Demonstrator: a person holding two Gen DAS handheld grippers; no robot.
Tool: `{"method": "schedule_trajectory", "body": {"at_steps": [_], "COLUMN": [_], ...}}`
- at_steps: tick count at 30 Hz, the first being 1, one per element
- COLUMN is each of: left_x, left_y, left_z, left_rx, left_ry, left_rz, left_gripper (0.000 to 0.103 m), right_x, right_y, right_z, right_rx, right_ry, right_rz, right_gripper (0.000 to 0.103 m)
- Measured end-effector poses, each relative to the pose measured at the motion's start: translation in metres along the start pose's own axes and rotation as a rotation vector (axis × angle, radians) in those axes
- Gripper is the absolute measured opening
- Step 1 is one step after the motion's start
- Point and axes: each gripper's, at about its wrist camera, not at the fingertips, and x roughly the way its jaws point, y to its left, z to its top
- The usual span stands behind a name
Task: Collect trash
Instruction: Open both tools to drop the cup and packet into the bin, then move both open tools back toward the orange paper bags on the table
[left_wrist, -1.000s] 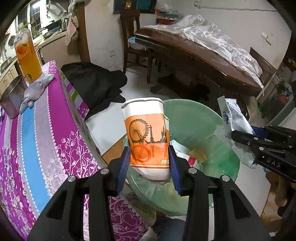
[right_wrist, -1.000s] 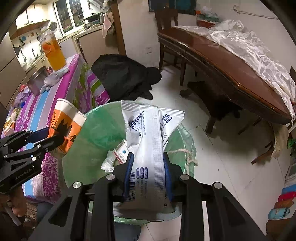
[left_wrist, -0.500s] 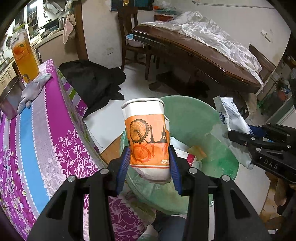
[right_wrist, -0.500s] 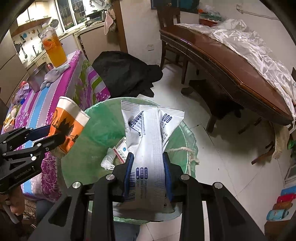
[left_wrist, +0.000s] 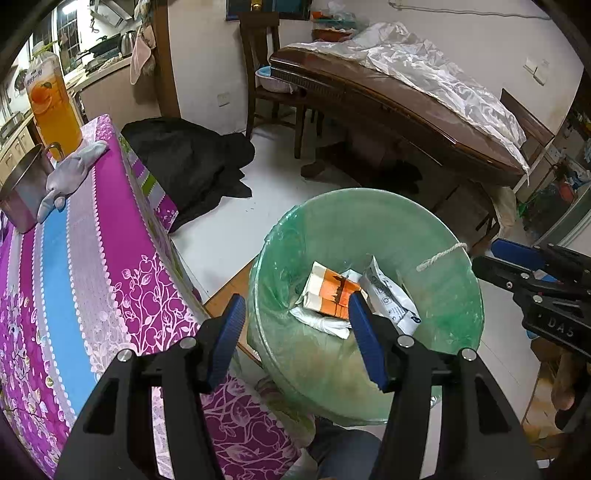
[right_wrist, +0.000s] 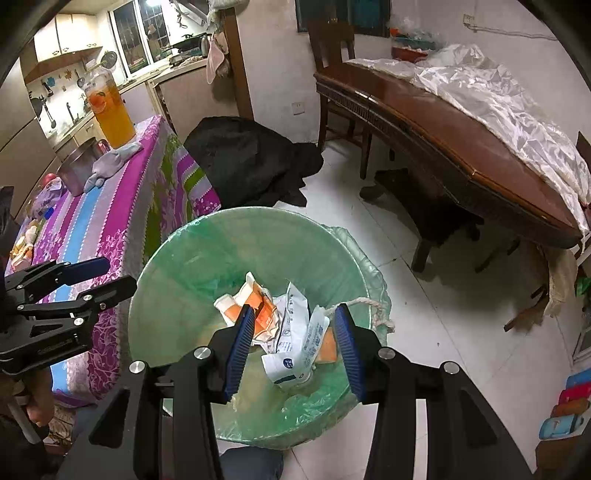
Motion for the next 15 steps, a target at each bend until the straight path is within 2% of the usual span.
{"method": "schedule_trajectory", "body": {"at_steps": [3, 5, 7, 9, 12, 15], "left_x": [-0.005, -0.01, -0.018, -0.025, -0.04, -0.059], "left_y": [0.005, 0.014, 0.026, 0.04, 0.07, 0.107], "left_z": [-0.004, -0.01, -0.016, -0.024, -0.039, -0.056], "left_rx": [0.005, 0.004, -0.003, -0.014, -0.049, -0.093], "left_ry": [-0.01, -0.022, -0.043, -0.062, -0.09, -0.123], "left_rz": [-0.005, -0.003, 0.01, 0.033, 0.073, 0.127], "left_gripper": [0.056, 0.056, 0.056, 0.056, 0.056, 0.06], "right_x": [-0.017, -0.034, -0.052, -0.069, -0.083, -0.083], "right_y": [0.01, 0.024, 0.04, 0.064, 0.1, 0.14], "right_z": [-0.003, -0.008, -0.015, -0.025, -0.037, -0.044], "right_rx": [-0.01, -0.025, -0.043, -0.073, -0.095, -0.127], "right_ry": [-0.063, -0.135, -0.228, -0.334, -0.447, -0.505], "right_rz": [0.008, 0.016, 0.006, -0.002, 0.032, 0.091], "right_gripper": [0.048, 0.054, 0.07, 0.075, 0.078, 0.08]}}
